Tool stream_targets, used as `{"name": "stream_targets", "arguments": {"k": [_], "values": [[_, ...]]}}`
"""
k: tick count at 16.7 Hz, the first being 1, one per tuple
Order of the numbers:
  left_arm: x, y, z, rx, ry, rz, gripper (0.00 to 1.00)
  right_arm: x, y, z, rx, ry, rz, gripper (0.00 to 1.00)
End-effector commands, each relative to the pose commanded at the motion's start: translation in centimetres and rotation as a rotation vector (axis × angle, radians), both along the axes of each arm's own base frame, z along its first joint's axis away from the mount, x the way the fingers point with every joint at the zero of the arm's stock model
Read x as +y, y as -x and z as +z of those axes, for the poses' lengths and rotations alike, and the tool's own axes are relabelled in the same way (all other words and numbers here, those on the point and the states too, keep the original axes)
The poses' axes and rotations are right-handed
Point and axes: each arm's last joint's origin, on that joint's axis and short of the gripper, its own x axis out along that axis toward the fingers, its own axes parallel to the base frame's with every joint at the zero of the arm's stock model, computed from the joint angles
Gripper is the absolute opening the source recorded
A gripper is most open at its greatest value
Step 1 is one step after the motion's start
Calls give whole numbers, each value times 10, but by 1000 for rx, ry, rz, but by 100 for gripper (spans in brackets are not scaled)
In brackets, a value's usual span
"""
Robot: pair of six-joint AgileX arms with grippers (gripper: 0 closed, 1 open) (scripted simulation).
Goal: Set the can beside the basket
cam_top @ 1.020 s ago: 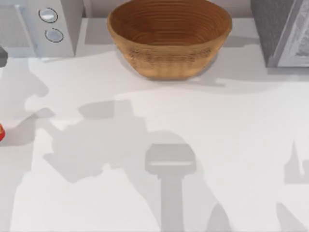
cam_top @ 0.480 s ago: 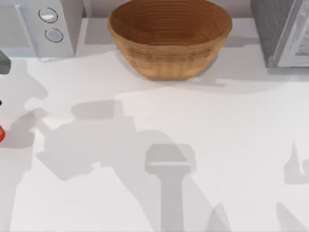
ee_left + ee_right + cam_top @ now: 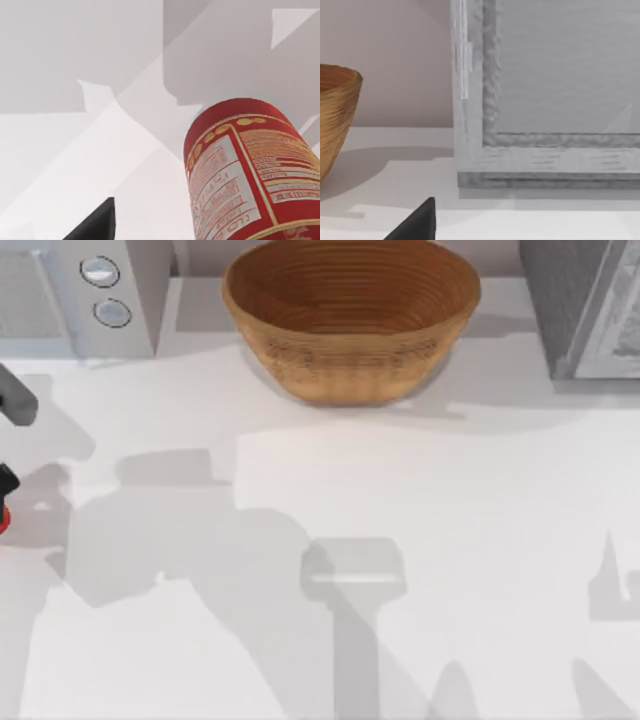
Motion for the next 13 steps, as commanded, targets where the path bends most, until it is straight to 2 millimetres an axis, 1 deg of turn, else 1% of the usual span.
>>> {"name": "stream_targets", "arguments": {"k": [1,13], "values": [[0,0,0,0,0,0,100,0,0,0,0,0,0,100],[0,0,0,0,0,0,10,0,0,0,0,0,0,100]]}}
